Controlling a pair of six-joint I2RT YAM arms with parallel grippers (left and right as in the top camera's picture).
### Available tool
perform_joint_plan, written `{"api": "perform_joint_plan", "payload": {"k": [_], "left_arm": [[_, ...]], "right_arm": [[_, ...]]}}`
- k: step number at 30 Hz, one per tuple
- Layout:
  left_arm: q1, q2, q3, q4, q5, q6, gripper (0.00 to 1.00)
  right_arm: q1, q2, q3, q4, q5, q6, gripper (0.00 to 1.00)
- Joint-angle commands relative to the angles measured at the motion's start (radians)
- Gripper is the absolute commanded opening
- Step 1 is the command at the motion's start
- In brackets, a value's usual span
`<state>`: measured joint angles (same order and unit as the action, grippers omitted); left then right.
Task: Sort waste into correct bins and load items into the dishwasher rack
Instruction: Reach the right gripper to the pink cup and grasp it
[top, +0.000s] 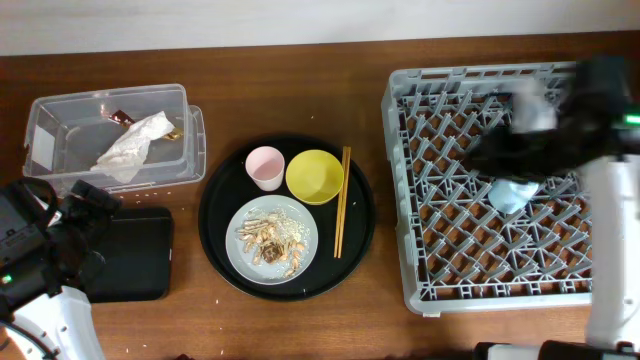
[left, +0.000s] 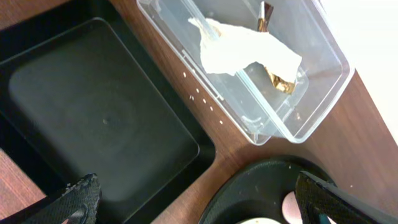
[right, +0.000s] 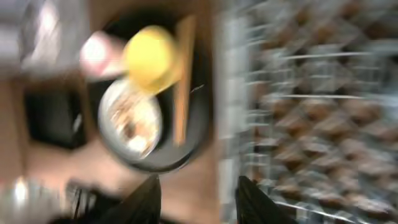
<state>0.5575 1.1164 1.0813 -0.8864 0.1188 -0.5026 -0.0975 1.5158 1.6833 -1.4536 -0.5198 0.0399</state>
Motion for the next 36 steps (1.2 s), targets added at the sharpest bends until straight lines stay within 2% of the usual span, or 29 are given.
{"api": "perform_joint_plan", "payload": {"k": [1,3,5,6,8,11,14,17,22,25,29,30,32,35,36], "left_arm": [[0.002,-0.006,0.002,0.002,-0.005,-0.008,0.99],[0.002,-0.006,0.002,0.002,-0.005,-0.009,0.99],[0.002,-0.006,0.002,0.002,-0.005,-0.008,0.99],[0.002,-0.006,0.002,0.002,-0.005,-0.008,0.99],[0.002,-0.006,0.002,0.002,-0.005,-0.008,0.99],[0.002,-0.006,0.002,0.002,-0.005,-0.008,0.99],[0.002,-0.006,0.002,0.002,-0.004,-0.008,0.99],[0.002,-0.006,0.002,0.002,-0.005,-0.008,0.99],[0.002,-0.006,0.002,0.002,-0.005,-0.008,0.99],[0.002,-0.006,0.002,0.002,-0.005,-0.008,0.99],[0.002,-0.006,0.002,0.002,-0.005,-0.008,0.99],[0.002,-0.006,0.002,0.002,-0.005,-0.009,0.99],[0.002,-0.006,0.002,0.002,-0.004,-0.008,0.99],[0.002,-0.006,0.002,0.002,-0.004,-0.008,0.99],[0.002,-0.006,0.002,0.002,-0.005,-0.008,0.99]], "right_arm": [[0.372,0.027,0.013,0.095,0.149,0.163,0.41],[0.679,0.132,0.013,0.249,0.415,0.302,0.41],[0.819,0.246,0.013,0.417,0.439,0.309,0.61],[0.854,0.311,0.013,0.476,0.478,0.309,0.66],[0.87,0.409,0.013,0.581,0.459,0.309,0.66],[0.87,0.435,0.013,0.882,0.418,0.245,0.6],[0.871,0.492,0.055,0.921,0.415,0.241,0.63],[0.896,0.571,0.055,1.034,0.436,0.241,0.63],[0.961,0.67,0.055,0.982,0.77,0.148,0.52],[0.963,0.686,0.055,0.95,0.763,0.121,0.41],[0.971,0.685,0.074,0.951,0.658,0.122,0.18],[0.972,0.684,0.098,0.945,0.619,0.122,0.17],[0.973,0.684,0.238,0.856,0.576,0.126,0.04],[0.951,0.653,0.476,0.661,0.576,0.143,0.04],[0.919,0.639,0.554,0.594,0.574,0.151,0.08]]}}
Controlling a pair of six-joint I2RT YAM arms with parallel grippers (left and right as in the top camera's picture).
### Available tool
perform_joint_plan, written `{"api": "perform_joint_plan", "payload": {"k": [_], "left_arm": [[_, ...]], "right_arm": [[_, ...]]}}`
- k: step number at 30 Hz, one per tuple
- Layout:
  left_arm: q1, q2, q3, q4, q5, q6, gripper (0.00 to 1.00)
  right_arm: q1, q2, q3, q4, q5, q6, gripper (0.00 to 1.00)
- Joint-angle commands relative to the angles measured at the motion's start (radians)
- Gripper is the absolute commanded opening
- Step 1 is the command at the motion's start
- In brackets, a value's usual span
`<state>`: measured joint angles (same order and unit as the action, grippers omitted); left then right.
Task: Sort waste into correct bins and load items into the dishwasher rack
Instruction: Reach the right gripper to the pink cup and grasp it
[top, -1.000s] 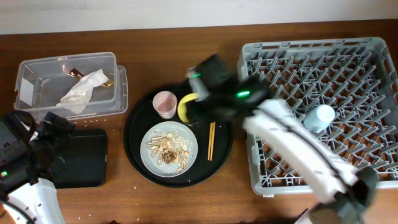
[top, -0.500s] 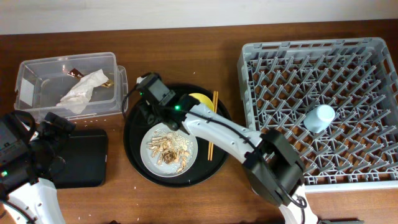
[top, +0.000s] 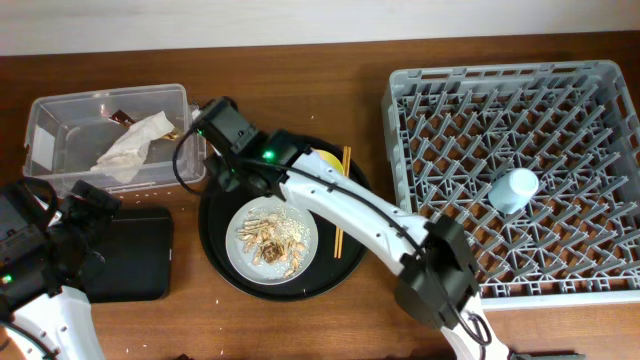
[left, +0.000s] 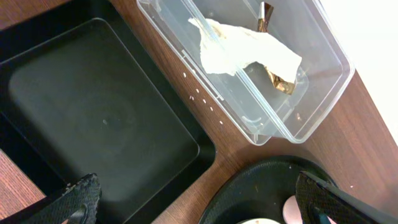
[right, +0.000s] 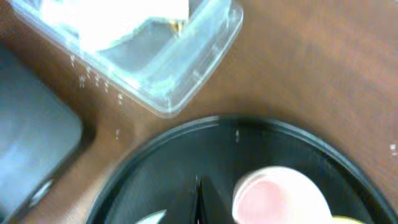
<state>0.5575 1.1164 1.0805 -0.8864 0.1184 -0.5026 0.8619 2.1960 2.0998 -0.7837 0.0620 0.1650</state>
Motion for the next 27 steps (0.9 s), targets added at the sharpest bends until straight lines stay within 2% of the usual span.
{"api": "perform_joint_plan", "payload": {"k": [1,2,3,5,9,14,16,18,22,24,25,27], "left_arm": [[0.002,-0.006,0.003,0.002,-0.004,-0.008,0.99],[0.002,-0.006,0.003,0.002,-0.004,-0.008,0.99],[0.002,-0.006,0.003,0.002,-0.004,-0.008,0.99],[0.002,-0.006,0.003,0.002,-0.004,-0.008,0.99],[0.002,-0.006,0.003,0.002,-0.004,-0.008,0.99],[0.002,-0.006,0.003,0.002,-0.004,-0.009,0.99],[0.002,-0.006,0.003,0.002,-0.004,-0.009,0.99],[0.002,-0.006,0.003,0.002,-0.004,-0.009,0.99],[0.002,-0.006,0.003,0.002,-0.004,-0.009,0.99],[0.002,-0.006,0.003,0.002,-0.004,-0.009,0.99],[0.002,-0.006,0.003,0.002,-0.004,-0.008,0.99],[0.002,-0.006,0.003,0.002,-0.004,-0.008,0.99]], "right_arm": [[-0.069,-0.041,0.179,-0.134,-0.011,0.024,0.18],[-0.08,-0.04,0.176,-0.168,-0.014,0.022,0.25],[-0.084,-0.017,0.151,-0.198,-0.014,0.022,0.26],[-0.07,0.058,0.092,-0.189,-0.014,0.017,0.27],[-0.062,0.216,0.09,-0.185,-0.018,-0.004,0.27],[-0.031,0.234,0.081,-0.175,-0.025,-0.004,0.28],[-0.033,0.214,0.133,-0.208,-0.022,-0.004,0.38],[-0.051,0.177,0.28,-0.289,0.01,-0.004,0.55],[-0.071,0.177,0.384,-0.386,-0.003,-0.004,0.57],[-0.069,0.178,0.385,-0.386,-0.137,-0.005,0.57],[-0.067,0.182,0.384,-0.388,-0.213,-0.032,0.57],[-0.05,0.186,0.34,-0.371,-0.208,-0.124,0.56]]}}
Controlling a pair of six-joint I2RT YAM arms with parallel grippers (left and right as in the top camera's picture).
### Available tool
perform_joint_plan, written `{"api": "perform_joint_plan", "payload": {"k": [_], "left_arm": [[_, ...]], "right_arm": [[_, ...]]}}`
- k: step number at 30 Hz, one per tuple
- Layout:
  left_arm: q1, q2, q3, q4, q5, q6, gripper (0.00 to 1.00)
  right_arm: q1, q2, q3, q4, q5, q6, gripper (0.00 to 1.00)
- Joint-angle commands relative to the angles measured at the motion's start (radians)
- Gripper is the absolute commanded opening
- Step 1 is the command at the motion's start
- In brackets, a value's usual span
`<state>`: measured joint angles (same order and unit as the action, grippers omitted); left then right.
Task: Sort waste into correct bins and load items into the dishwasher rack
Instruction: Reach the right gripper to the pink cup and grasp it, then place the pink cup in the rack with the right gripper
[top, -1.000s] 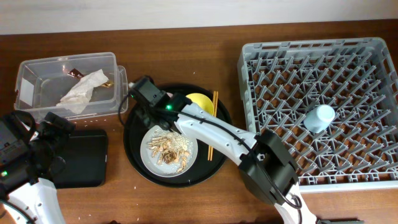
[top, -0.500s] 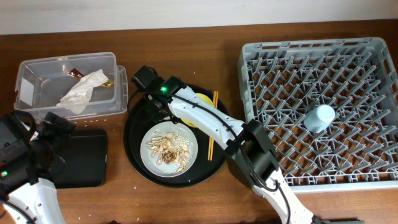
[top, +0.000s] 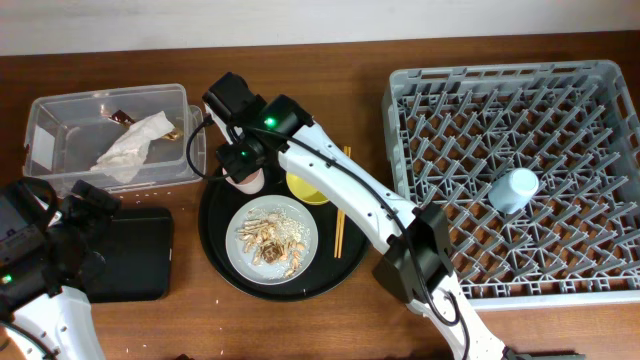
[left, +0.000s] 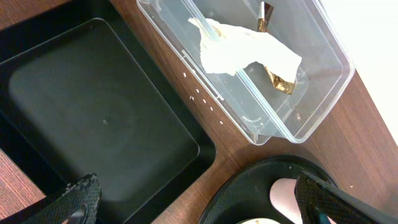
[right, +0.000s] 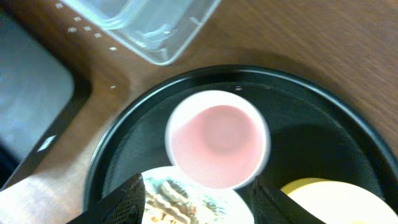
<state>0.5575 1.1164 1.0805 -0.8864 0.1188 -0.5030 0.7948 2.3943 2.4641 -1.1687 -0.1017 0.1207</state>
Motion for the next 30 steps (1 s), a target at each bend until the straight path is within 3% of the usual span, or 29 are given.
{"api": "perform_joint_plan", "payload": {"k": [1,4,10,13,15,19,23,27,30], "left_arm": [[0.002,-0.006,0.003,0.002,-0.004,-0.008,0.99],[0.002,-0.006,0.003,0.002,-0.005,-0.008,0.99],[0.002,-0.006,0.003,0.002,-0.005,-0.008,0.99],[0.002,-0.006,0.003,0.002,-0.005,-0.008,0.99],[0.002,-0.006,0.003,0.002,-0.005,-0.008,0.99],[0.002,-0.006,0.003,0.002,-0.005,-0.008,0.99],[0.002,-0.006,0.003,0.002,-0.005,-0.008,0.99],[0.002,-0.003,0.003,0.002,-0.005,-0.008,0.99],[0.002,-0.003,0.003,0.002,-0.005,-0.008,0.99]], "right_arm": [[0.026,-0.008,-0.058,0.017,-0.044,-0.11,0.56],[0.038,0.014,-0.176,0.071,0.008,-0.118,0.56],[0.069,0.059,-0.185,0.085,0.024,-0.166,0.51],[0.07,0.066,-0.185,0.109,0.075,-0.166,0.34],[0.068,0.07,-0.187,0.123,0.113,-0.166,0.34],[0.068,0.069,-0.166,0.141,0.114,-0.16,0.04],[0.016,0.001,0.163,-0.071,0.113,-0.066,0.04],[-0.279,-0.102,0.644,-0.531,0.053,0.07,0.04],[-0.449,-0.231,0.618,-0.53,-0.163,0.071,0.04]]}}
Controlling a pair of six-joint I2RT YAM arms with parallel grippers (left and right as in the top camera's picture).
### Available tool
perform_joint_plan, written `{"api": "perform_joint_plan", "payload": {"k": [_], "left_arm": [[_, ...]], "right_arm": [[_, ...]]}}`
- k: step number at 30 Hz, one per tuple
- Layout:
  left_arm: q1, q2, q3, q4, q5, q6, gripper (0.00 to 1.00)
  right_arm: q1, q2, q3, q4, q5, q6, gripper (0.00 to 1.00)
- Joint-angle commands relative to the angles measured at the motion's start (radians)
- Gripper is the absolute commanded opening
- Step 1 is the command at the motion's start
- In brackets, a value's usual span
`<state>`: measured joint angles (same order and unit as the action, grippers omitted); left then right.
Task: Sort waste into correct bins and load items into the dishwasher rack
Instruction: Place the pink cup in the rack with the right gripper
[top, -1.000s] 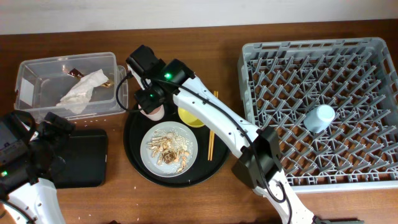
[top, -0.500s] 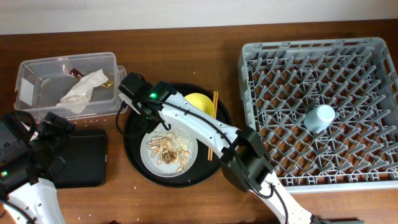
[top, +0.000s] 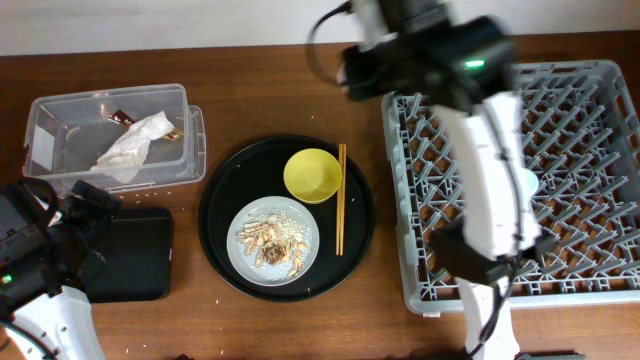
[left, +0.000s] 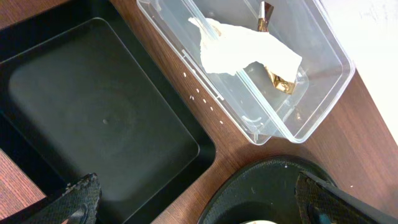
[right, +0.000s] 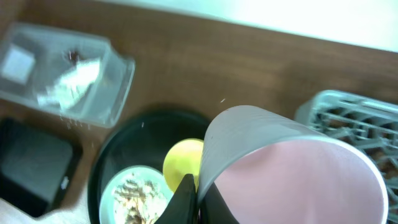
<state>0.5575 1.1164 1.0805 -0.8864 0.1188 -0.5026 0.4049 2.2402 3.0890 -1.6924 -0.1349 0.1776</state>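
Note:
A pink cup (right: 292, 168) fills the right wrist view, with my right gripper (right: 196, 186) shut on its wall. It hangs high over the table, between the round black tray (top: 215, 215) and the grey dishwasher rack (top: 560, 270). In the overhead view my right arm (top: 440, 50) hides the cup. On the tray lie a yellow bowl (top: 312, 175), a plate with food scraps (top: 272, 238) and chopsticks (top: 340, 200). My left gripper (left: 199, 208) stands open low at the left, over the gap between the black bin (left: 99, 118) and the tray.
A clear bin (top: 110, 135) holding a crumpled tissue (top: 132, 145) and a wrapper stands at the back left. The black bin (top: 130, 255) lies in front of it. A pale blue cup (top: 527, 185) stands in the rack, partly behind my right arm.
The pink cup has left the tray. My right gripper, then open over it on the tray, now holds it high near the rack's back left corner. The left arm has not moved.
My right arm was over the rack, where the blue cup stood. Then it reached across to the pink cup on the tray, and stood open above it. Now it is shut on that cup and raised. The left gripper stayed open by the black bin throughout.

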Motion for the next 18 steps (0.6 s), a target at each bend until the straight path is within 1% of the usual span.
{"api": "perform_joint_plan", "payload": {"k": [1,3,4,5,6,7,8,9,12,13,14,15,16,17,18], "left_arm": [[0.002,-0.003,0.003,0.002,-0.005,-0.008,0.99],[0.002,-0.003,0.003,0.002,-0.005,-0.008,0.99],[0.002,-0.003,0.003,0.002,-0.005,-0.008,0.99],[0.002,-0.003,0.003,0.002,-0.005,-0.008,0.99],[0.002,-0.003,0.003,0.002,-0.005,-0.008,0.99],[0.002,-0.003,0.003,0.002,-0.005,-0.008,0.99],[0.002,-0.003,0.003,0.002,-0.005,-0.008,0.99],[0.002,-0.003,0.003,0.002,-0.005,-0.008,0.99],[0.002,-0.003,0.002,0.001,-0.005,-0.008,0.99],[0.002,-0.003,0.002,-0.002,-0.005,-0.008,0.99],[0.002,-0.003,0.002,-0.003,-0.005,-0.008,0.99],[0.002,-0.003,0.002,-0.006,-0.005,-0.009,0.99],[0.002,-0.003,0.002,-0.006,-0.005,-0.008,0.99],[0.002,-0.003,0.002,-0.006,-0.005,-0.008,0.99],[0.002,-0.003,0.002,-0.006,-0.005,-0.008,0.99]], "right_arm": [[-0.119,-0.184,-0.11,-0.006,-0.135,0.001,0.04],[-0.18,-0.403,-0.457,-0.006,-0.135,-0.083,0.04],[-0.225,-0.479,-0.615,-0.006,-0.135,-0.1,0.04],[-0.335,-0.57,-0.832,-0.006,-0.153,-0.122,0.04],[-0.414,-0.606,-0.936,-0.006,-0.224,-0.174,0.04],[-0.541,-0.634,-1.071,-0.006,-0.467,-0.338,0.04],[-0.641,-0.639,-1.176,-0.006,-0.665,-0.446,0.04],[-0.748,-0.636,-1.313,-0.006,-0.8,-0.554,0.04],[-0.939,-0.629,-1.664,-0.006,-0.977,-0.757,0.04],[-0.985,-0.629,-1.741,0.0,-1.025,-0.841,0.04],[-1.018,-0.628,-1.804,0.035,-1.047,-0.878,0.04],[-1.034,-0.623,-1.861,0.095,-1.047,-0.877,0.04],[-1.034,-0.606,-1.876,0.11,-1.048,-0.877,0.04],[-1.033,-0.585,-1.88,0.09,-1.048,-0.877,0.04],[-1.033,-0.569,-1.886,0.028,-1.048,-0.886,0.04]]}}
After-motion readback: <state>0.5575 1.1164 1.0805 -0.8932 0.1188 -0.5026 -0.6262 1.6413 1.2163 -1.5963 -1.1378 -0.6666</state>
